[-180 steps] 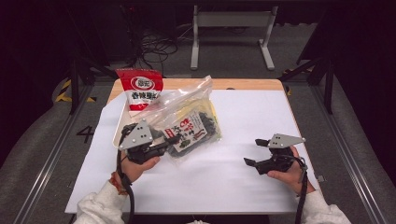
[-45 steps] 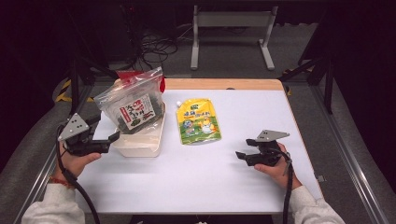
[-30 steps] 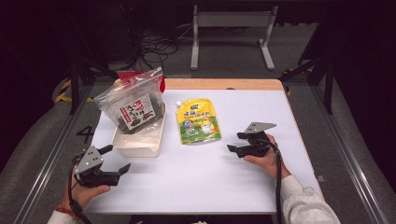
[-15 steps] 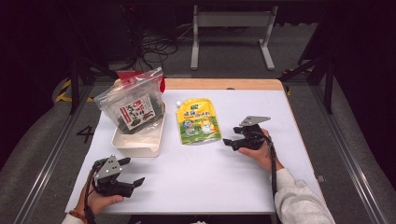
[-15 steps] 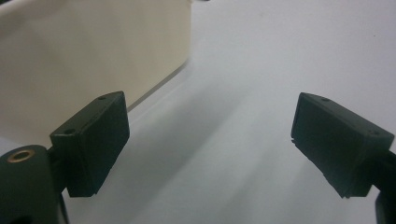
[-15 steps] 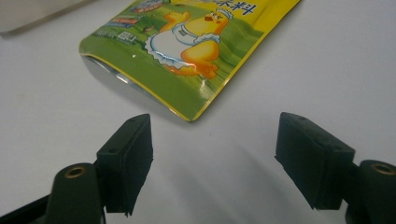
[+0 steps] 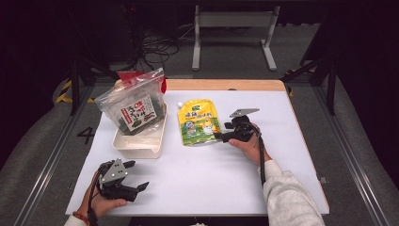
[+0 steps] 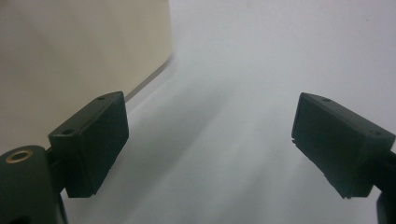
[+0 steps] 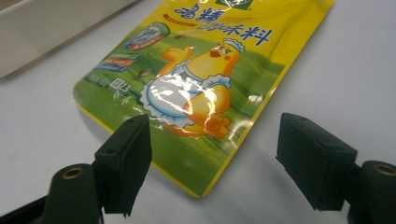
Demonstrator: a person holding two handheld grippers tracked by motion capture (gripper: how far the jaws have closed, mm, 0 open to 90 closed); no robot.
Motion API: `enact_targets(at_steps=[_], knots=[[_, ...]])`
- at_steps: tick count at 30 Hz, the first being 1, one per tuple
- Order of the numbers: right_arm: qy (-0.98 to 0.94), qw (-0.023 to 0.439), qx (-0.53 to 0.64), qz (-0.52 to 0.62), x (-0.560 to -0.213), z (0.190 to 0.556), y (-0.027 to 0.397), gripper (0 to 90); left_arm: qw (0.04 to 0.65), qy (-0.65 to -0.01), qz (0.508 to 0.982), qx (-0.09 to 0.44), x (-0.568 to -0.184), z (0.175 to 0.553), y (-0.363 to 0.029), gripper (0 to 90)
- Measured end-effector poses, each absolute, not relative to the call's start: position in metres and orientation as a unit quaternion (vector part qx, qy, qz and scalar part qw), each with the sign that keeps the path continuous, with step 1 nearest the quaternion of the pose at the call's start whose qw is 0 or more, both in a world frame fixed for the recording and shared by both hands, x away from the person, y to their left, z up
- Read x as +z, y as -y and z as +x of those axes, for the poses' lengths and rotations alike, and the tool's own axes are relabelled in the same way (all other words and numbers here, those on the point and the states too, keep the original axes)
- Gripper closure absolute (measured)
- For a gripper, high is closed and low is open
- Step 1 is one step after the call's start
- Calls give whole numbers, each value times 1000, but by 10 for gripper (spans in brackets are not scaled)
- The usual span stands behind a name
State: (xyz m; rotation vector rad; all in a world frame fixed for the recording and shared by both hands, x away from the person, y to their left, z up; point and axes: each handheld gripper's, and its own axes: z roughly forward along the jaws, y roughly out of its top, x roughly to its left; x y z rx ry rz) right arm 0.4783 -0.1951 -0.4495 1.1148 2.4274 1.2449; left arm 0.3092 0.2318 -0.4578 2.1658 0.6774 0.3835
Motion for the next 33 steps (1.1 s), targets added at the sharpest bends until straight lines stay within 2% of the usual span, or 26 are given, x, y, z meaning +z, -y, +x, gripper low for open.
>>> enact_targets(at_steps=[10,12,17,20,21,22,24,25,26,28,33], knots=[[-819,59,421,385,-457,486,187,235,405,-259,866,139,-459,309,-227,111],[-824,57,418,378,-457,485,182,191,406,-260,866,135,-459,309,-225,112],[-823,48,418,381,-457,486,181,208,406,-256,867,133,-459,310,-223,115],[-816,46,418,396,-456,488,182,313,405,-255,868,133,-459,311,-222,117],[-816,49,416,398,-456,488,182,367,405,-253,868,134,-459,311,-222,117],[-820,55,410,396,-454,487,181,460,405,-253,869,133,-459,311,-222,117],[-819,60,403,405,-453,488,183,540,404,-251,870,132,-460,311,-222,117],[-817,59,405,406,-451,488,185,742,403,-251,870,132,-460,311,-221,116],[-813,48,415,406,-451,488,188,899,402,-252,871,131,-460,311,-221,117],[-810,38,420,408,-455,489,189,900,400,-249,872,132,-460,311,-221,116],[-818,45,416,395,-452,488,187,900,400,-248,873,130,-460,312,-221,116]])
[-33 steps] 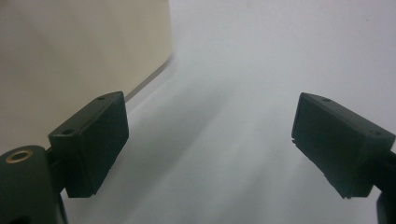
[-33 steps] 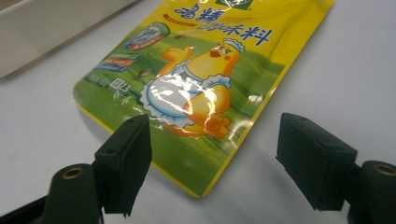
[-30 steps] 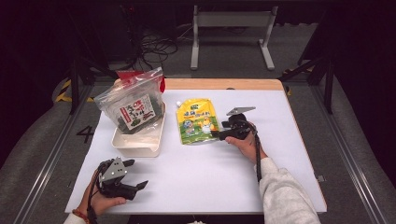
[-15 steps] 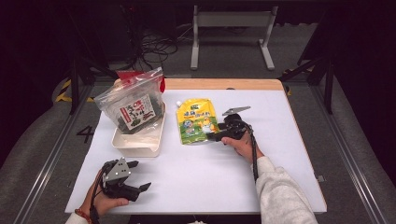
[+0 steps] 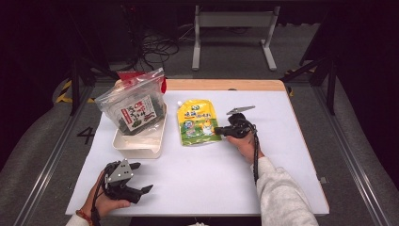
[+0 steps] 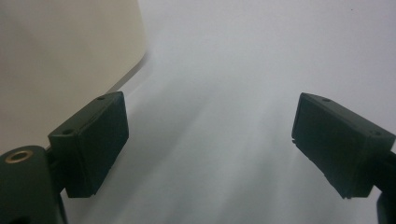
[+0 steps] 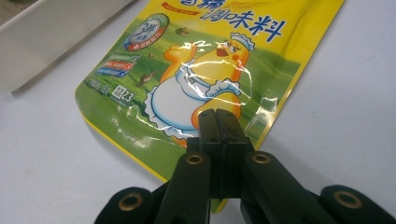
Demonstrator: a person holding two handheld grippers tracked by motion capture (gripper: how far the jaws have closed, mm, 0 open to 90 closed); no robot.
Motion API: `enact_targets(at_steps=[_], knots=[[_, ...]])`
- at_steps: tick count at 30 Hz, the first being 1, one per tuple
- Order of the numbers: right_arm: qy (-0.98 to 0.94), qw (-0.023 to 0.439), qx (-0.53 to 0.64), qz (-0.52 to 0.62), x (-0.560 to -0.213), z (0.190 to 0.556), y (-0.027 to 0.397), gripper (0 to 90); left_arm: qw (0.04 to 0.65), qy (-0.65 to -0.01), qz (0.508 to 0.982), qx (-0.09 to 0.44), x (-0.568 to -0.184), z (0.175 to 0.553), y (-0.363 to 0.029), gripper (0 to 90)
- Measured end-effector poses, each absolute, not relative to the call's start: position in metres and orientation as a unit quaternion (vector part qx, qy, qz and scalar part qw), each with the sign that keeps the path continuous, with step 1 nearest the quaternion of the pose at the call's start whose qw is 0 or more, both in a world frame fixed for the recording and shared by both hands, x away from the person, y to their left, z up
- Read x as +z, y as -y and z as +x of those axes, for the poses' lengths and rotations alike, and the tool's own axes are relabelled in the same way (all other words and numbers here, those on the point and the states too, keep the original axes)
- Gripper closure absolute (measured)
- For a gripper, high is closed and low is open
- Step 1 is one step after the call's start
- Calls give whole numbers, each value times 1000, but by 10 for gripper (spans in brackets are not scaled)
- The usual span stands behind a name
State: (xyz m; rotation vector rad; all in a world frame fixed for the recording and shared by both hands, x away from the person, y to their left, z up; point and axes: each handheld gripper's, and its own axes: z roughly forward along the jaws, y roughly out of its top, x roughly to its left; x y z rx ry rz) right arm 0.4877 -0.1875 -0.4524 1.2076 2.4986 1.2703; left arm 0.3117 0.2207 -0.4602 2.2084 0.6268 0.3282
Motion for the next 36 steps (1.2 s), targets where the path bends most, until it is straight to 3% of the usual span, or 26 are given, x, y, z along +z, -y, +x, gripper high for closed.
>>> enact_targets(at_steps=[7,10,11,13,16,20,31,36], knots=[[-816,34,428,386,-451,484,189,895,402,-245,873,126,-460,312,-221,116],[-811,45,433,390,-449,481,187,578,403,-245,873,125,-460,311,-220,116],[-815,42,432,383,-448,480,185,513,403,-245,873,124,-460,311,-220,116],[-832,53,421,356,-446,474,179,427,402,-242,874,125,-460,311,-221,116],[-855,87,401,317,-444,463,169,381,402,-243,874,123,-460,311,-221,115],[-876,146,371,272,-444,453,153,382,401,-242,876,117,-461,310,-220,115],[-899,229,313,202,-449,444,129,381,401,-240,878,104,-462,311,-220,117],[-897,261,304,184,-451,444,125,479,404,-239,878,97,-462,310,-220,118]])
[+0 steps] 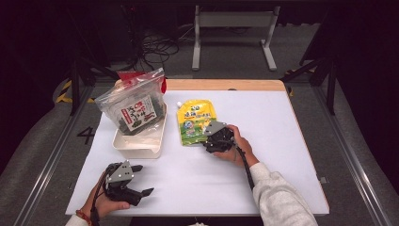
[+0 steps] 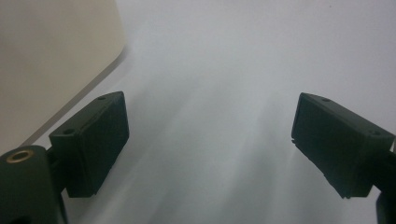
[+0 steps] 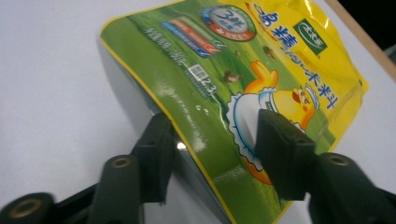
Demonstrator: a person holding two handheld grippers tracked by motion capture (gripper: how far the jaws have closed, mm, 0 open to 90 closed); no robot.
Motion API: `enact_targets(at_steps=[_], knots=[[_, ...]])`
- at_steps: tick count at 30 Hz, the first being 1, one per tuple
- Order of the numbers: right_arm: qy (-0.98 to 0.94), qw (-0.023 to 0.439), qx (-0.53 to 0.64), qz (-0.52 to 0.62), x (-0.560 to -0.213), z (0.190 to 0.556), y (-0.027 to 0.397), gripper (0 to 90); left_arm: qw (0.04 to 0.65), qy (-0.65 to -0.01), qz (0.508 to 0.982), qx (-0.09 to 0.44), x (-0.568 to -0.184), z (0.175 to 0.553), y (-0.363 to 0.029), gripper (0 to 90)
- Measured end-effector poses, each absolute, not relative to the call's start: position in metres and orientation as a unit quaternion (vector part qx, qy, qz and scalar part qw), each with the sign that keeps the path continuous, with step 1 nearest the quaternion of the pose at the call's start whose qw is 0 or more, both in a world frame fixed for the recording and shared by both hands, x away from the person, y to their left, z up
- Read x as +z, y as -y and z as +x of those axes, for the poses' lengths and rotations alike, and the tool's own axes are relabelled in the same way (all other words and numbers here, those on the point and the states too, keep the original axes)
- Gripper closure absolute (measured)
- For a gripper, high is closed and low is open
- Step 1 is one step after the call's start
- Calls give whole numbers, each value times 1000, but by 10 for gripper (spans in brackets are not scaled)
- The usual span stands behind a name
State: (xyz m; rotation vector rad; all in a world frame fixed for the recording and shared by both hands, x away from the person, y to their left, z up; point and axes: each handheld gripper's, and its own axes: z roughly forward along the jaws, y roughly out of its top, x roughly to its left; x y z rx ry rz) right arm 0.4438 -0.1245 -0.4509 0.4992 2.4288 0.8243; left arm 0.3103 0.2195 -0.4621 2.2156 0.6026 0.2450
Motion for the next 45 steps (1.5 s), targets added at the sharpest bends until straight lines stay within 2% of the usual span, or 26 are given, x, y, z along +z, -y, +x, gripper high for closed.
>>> enact_targets(at_steps=[1,4,6,10,18,27,36,39,44,45], knots=[[-898,266,304,175,-451,442,124,516,405,-238,878,96,-462,311,-220,118],[-901,281,297,145,-450,436,121,733,403,-238,879,95,-463,311,-220,117],[-903,282,294,136,-449,435,121,822,402,-236,880,93,-463,311,-220,117],[-903,286,295,129,-448,434,123,898,402,-238,880,90,-463,312,-220,116],[-902,277,310,117,-436,417,135,900,416,-255,869,83,-462,314,-223,118],[-915,258,301,72,-431,359,152,896,417,-257,868,80,-461,312,-220,120],[-923,215,313,68,-434,323,170,871,420,-243,873,59,-460,309,-205,126],[-922,176,336,73,-434,317,177,894,419,-240,874,55,-460,308,-200,127],[-904,151,382,121,-425,325,188,723,419,-238,874,55,-459,309,-195,128],[-898,146,394,133,-422,328,191,661,418,-237,875,55,-459,309,-195,128]])
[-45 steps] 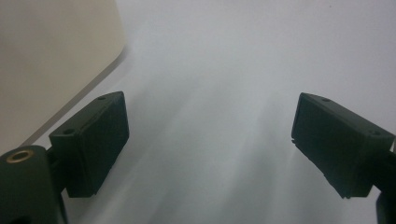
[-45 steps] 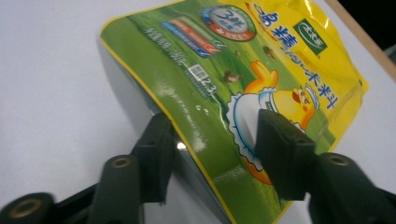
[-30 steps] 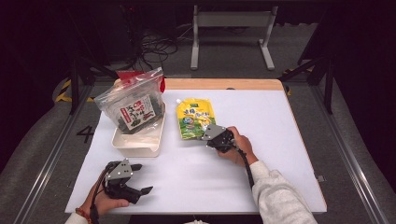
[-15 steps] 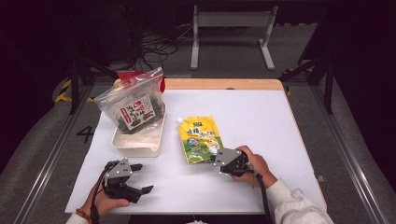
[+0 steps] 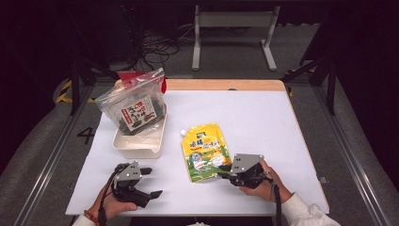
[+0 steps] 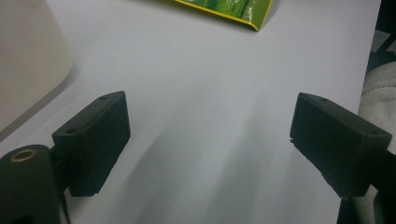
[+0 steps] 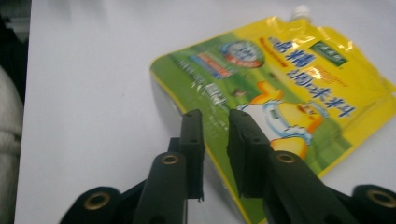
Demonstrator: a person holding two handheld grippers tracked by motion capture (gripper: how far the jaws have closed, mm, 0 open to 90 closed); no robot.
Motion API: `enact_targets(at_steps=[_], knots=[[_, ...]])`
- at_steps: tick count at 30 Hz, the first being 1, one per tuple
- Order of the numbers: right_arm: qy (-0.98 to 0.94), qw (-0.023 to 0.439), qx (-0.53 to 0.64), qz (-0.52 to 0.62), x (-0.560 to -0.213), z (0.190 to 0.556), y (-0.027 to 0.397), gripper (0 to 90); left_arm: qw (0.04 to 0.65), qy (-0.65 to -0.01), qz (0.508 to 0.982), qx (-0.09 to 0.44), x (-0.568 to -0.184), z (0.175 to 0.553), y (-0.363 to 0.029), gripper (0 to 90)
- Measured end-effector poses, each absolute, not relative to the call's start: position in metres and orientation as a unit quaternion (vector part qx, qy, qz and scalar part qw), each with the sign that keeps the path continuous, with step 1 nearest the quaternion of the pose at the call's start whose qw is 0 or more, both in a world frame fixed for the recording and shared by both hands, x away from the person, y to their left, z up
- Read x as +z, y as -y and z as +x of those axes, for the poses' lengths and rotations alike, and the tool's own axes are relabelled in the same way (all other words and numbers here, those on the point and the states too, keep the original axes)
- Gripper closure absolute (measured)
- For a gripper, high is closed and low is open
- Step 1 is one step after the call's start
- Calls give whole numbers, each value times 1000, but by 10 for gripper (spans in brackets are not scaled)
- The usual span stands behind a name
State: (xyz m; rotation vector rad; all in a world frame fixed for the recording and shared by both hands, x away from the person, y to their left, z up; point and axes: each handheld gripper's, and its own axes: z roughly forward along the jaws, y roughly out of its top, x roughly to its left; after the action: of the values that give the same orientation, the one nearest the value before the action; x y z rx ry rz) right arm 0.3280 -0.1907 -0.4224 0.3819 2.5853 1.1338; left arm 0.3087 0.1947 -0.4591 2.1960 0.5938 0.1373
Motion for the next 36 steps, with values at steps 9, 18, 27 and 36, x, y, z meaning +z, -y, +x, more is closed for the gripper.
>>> enact_targets(at_steps=[9,18,27,36], knots=[[-847,56,415,328,-429,409,208,247,415,-230,879,52,-460,310,-189,127],[-817,-30,418,396,-452,454,196,165,420,-229,877,43,-460,314,-184,132],[-791,-87,444,411,-457,452,198,232,421,-228,877,28,-460,317,-164,153],[-831,-38,405,380,-453,448,191,552,412,-224,883,28,-463,321,-158,152]])
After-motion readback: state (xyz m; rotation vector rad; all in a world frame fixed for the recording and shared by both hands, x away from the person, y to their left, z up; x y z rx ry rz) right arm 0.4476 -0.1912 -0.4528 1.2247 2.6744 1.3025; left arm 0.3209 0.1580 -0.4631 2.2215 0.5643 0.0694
